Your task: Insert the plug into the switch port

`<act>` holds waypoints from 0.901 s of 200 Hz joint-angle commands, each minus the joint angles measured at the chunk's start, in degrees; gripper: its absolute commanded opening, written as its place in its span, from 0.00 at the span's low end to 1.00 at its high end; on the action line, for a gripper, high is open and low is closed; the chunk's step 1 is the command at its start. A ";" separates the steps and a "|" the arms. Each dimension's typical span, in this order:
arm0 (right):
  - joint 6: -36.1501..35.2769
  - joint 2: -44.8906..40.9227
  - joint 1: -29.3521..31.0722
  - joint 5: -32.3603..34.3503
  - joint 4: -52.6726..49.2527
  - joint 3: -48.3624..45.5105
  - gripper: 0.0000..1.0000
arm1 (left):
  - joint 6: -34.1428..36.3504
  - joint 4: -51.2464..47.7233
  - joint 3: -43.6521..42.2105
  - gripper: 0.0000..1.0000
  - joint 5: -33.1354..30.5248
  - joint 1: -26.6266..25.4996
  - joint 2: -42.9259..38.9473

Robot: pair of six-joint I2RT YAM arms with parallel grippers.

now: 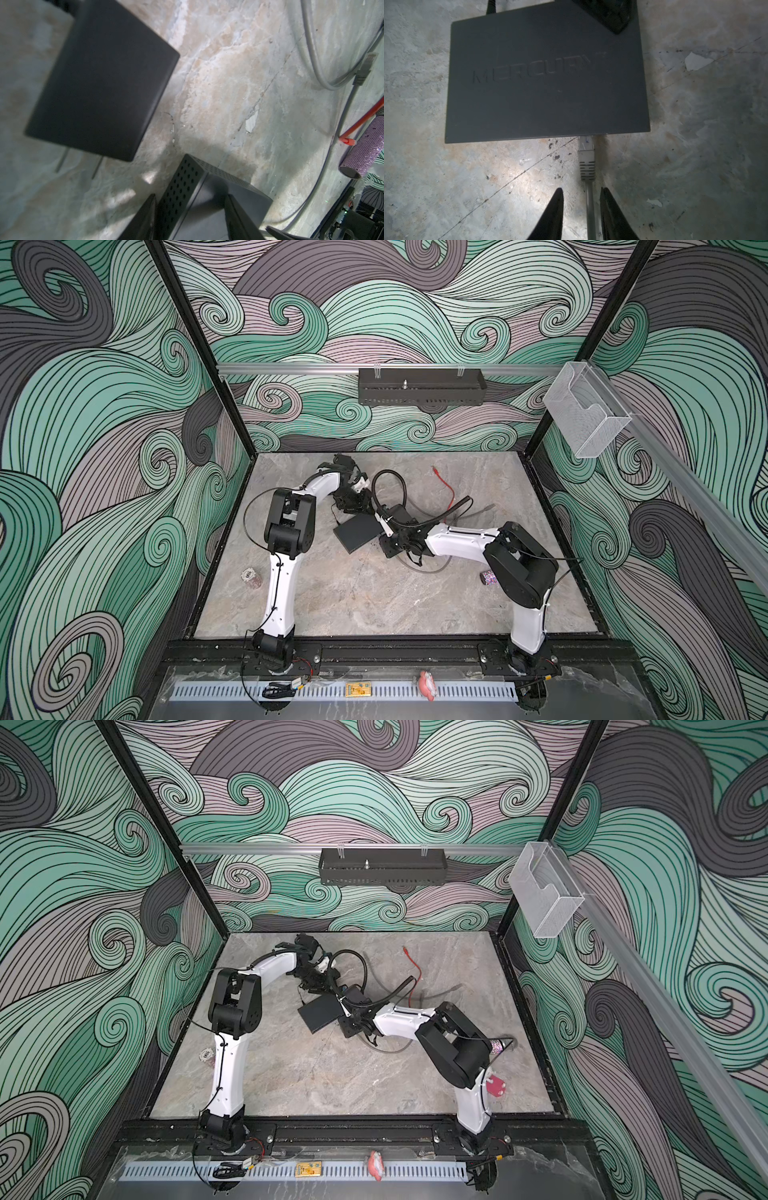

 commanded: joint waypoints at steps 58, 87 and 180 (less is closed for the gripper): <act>1.07 3.28 0.48 2.73 -1.33 0.26 0.24 | -0.39 -4.17 -1.74 0.51 -1.27 0.15 1.18; 0.04 3.31 0.70 5.08 0.33 -0.34 0.18 | -1.12 -3.82 -2.10 0.51 -0.76 0.14 0.99; -6.84 2.94 0.66 3.50 2.92 4.07 0.09 | -3.49 -0.43 -6.63 0.51 0.45 -0.19 -0.95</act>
